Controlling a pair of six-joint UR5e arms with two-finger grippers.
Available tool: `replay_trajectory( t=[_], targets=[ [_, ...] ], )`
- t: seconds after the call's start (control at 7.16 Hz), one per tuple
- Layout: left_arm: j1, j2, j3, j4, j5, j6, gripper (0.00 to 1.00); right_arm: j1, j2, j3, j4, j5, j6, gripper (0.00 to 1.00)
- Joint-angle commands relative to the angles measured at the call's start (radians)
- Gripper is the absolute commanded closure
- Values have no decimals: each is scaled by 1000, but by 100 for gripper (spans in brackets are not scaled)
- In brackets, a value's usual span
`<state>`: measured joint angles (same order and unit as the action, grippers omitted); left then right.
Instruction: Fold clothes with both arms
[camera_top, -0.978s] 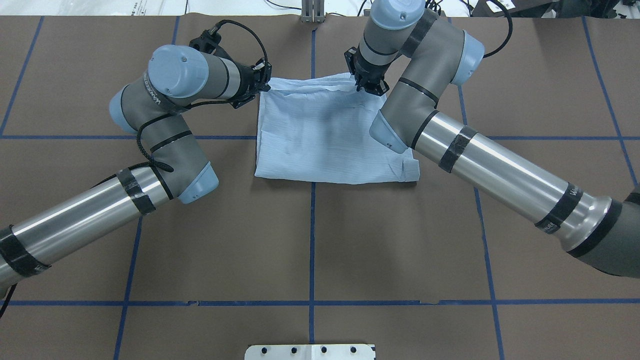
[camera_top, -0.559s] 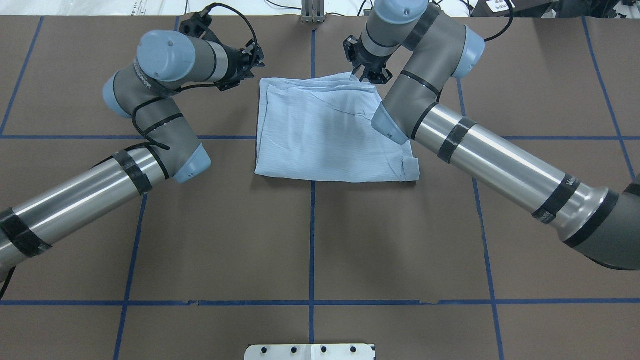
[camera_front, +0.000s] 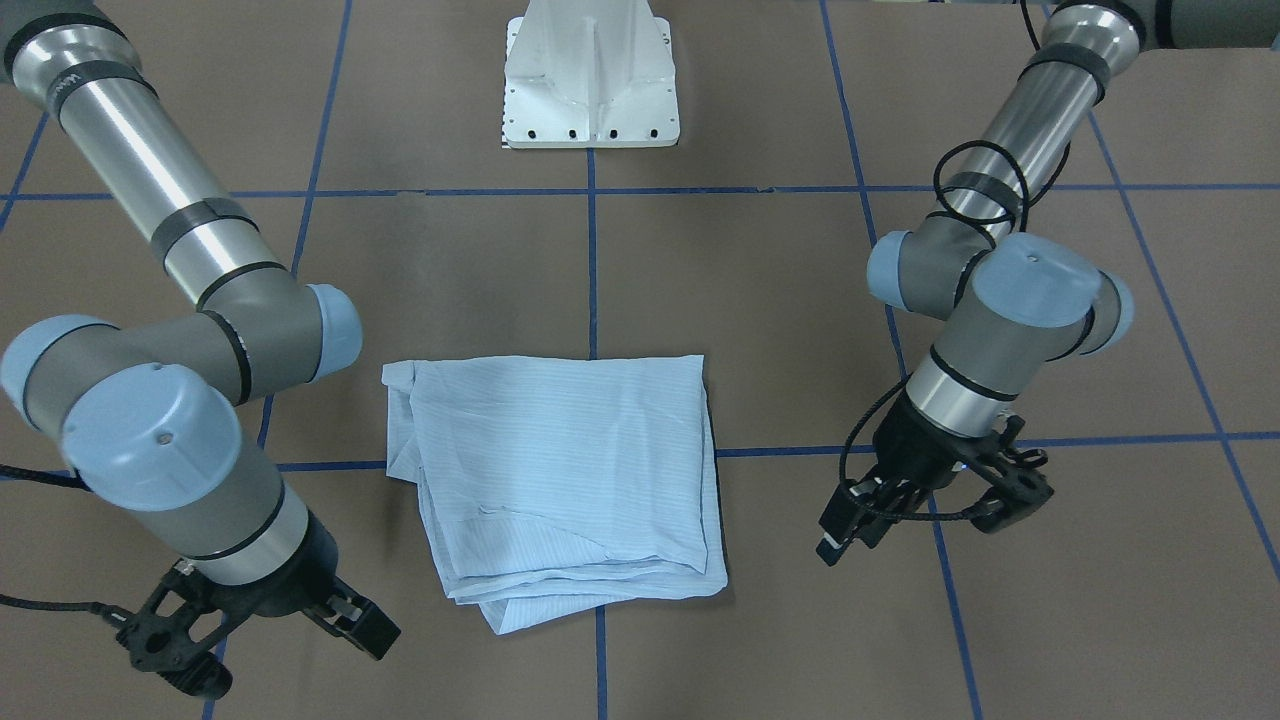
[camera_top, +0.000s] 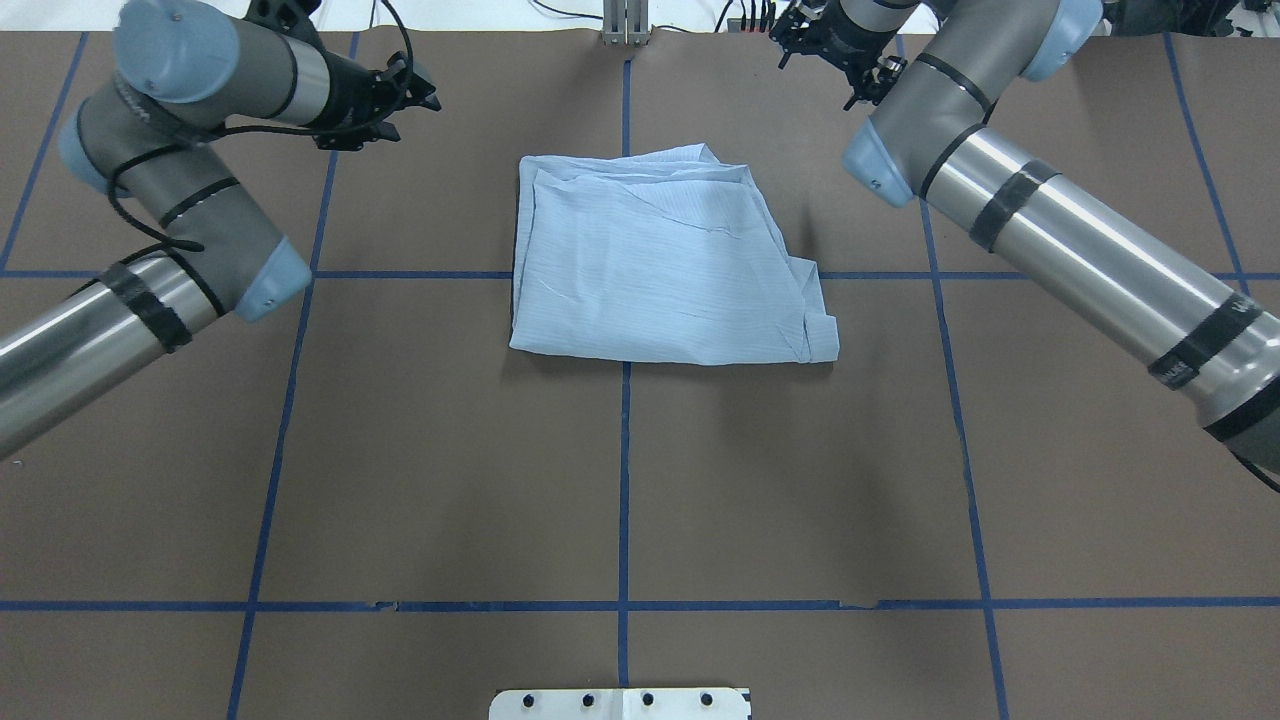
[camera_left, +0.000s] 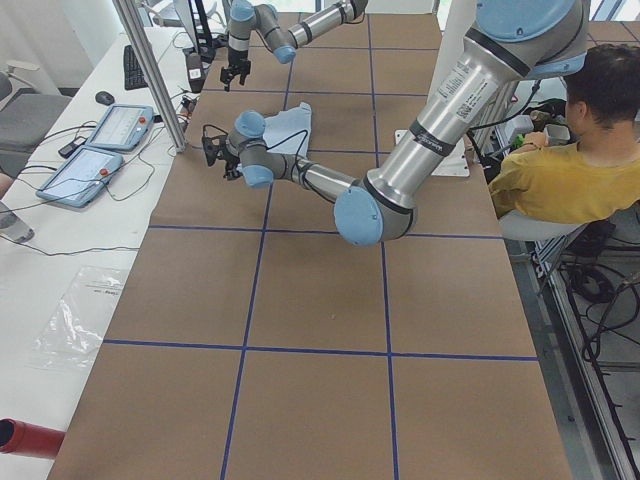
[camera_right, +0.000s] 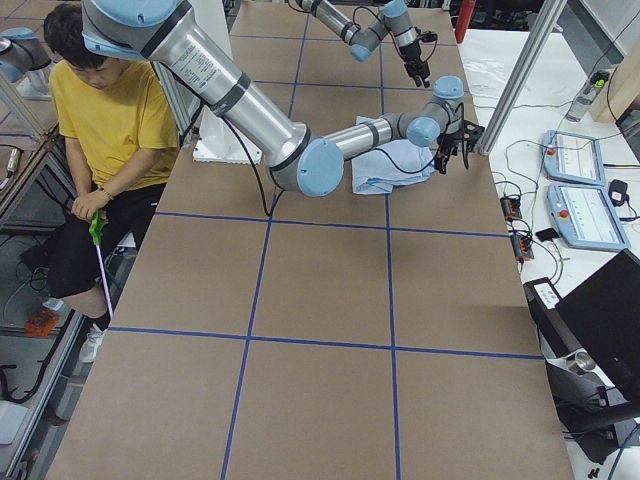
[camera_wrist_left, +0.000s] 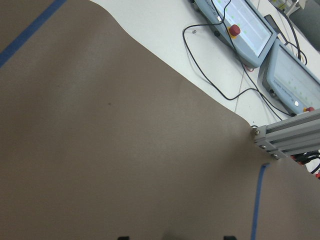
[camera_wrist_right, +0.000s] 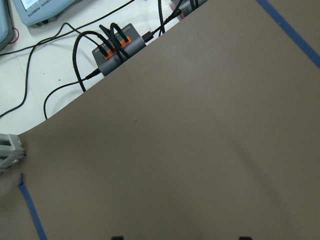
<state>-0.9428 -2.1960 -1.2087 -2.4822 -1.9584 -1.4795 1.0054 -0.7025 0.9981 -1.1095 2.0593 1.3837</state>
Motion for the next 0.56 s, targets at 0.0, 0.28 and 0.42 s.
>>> replay_trajectory(
  t=[0.0,0.28,0.42],
  targets=[
    [-127,178,-101,5,-150,379,30,126,-182,107,-76,106,-423,0],
    [-232,277,-132,19,-247,598,0,249,-346,198,-124,238,-674,0],
    [-261,307,-132,38,-251,714,0,303,-397,223,-127,281,-746,0]
  ],
)
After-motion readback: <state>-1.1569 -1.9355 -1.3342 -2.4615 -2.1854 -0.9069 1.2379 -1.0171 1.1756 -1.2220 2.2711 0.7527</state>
